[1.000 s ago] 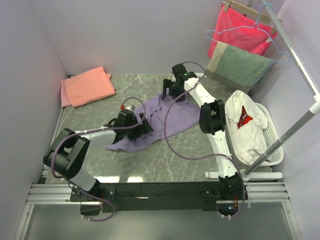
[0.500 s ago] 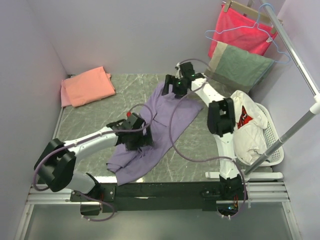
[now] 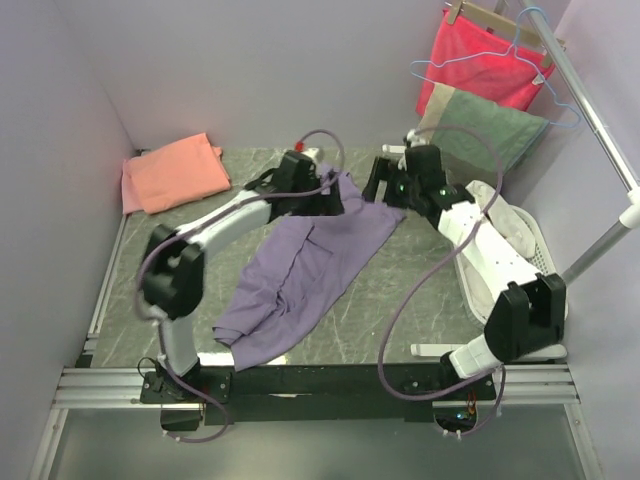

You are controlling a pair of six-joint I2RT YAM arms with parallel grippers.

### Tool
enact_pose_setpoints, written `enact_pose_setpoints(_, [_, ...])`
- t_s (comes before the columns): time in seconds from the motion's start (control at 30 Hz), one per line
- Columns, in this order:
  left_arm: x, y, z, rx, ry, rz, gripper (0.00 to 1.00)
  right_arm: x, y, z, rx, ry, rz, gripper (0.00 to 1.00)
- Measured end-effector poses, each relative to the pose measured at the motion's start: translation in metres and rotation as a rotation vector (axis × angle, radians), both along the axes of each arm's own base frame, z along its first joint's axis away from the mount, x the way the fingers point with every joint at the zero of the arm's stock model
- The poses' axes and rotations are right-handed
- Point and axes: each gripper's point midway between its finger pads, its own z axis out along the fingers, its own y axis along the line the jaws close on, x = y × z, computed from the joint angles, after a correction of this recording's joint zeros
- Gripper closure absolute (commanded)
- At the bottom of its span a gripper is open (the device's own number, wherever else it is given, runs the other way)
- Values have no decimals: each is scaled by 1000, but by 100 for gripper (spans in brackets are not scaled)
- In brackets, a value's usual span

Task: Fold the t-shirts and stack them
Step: Rotate the tshirt 90 degrees

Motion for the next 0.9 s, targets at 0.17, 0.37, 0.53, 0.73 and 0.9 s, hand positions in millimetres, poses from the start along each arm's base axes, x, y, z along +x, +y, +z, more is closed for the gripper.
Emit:
enact_pose_setpoints(0.17, [29, -57, -68, -29, 89, -194, 1, -60, -5, -58, -36, 134, -2, 0])
enact_pose_setpoints(0.37, [48, -90, -115, -58, 147, -308, 1, -126, 20, -84, -21, 191, 96, 0])
enact_pose_setpoints(0.53, [80, -99, -104, -60, 77, -300, 0, -158, 50, -101, 16, 241, 180, 0])
enact_pose_setpoints(0.73, [123, -81, -116, -48, 56, -217, 0, -186, 88, -122, 40, 336, 302, 0])
enact_pose_setpoints(0.9, [176, -34, -117, -78, 25, -121, 0, -203, 117, -130, 65, 392, 409, 0])
